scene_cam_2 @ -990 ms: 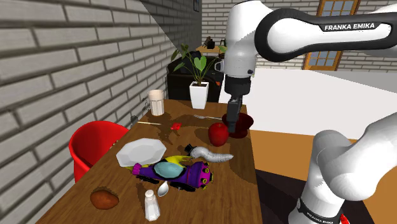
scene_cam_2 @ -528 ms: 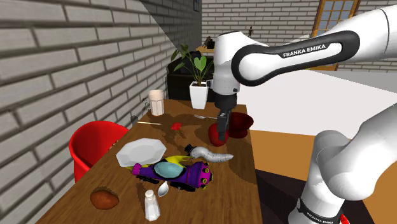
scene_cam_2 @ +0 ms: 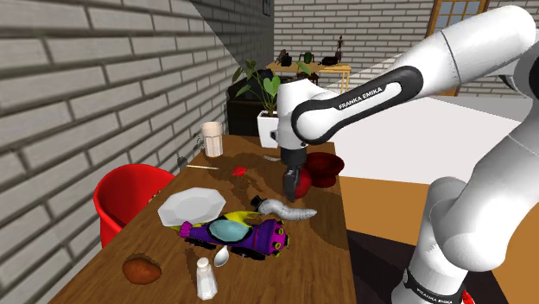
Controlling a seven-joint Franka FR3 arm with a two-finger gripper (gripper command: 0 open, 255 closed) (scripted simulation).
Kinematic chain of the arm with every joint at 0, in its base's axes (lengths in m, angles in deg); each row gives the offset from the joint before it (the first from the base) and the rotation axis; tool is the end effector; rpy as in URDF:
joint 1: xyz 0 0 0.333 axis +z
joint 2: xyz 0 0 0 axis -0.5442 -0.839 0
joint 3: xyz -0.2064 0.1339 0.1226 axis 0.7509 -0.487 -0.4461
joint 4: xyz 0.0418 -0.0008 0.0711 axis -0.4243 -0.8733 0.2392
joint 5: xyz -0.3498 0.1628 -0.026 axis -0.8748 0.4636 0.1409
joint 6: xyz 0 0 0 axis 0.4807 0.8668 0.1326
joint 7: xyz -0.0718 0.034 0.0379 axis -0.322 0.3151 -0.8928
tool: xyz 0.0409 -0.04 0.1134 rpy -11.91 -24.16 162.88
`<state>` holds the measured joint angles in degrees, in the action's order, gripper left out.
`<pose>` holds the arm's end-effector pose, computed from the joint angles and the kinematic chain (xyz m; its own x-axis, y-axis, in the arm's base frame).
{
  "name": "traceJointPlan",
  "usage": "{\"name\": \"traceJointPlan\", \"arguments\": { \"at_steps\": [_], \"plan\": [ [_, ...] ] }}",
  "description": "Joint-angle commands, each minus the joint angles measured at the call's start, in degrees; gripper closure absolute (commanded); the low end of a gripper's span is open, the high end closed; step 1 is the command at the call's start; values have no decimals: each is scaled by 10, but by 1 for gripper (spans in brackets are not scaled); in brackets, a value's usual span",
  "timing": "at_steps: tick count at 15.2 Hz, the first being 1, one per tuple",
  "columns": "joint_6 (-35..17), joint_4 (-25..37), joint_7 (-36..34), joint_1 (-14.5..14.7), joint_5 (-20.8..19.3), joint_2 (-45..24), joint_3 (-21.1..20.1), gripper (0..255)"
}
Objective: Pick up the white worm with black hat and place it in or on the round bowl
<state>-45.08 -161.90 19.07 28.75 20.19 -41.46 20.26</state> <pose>0.4153 -0.0658 0.3633 0.9964 0.0638 -0.0563 0.0627 -0.9978 -0.0205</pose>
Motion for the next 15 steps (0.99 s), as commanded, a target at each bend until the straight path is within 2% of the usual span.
{"name": "traceJointPlan", "arguments": {
  "at_steps": [1,6,15],
  "plan": [
    [-32,8,15,-4,-6,-43,9,0],
    [-102,34,51,-16,-14,-145,30,0],
    [-166,7,54,-17,-11,-183,32,0]
  ]
}}
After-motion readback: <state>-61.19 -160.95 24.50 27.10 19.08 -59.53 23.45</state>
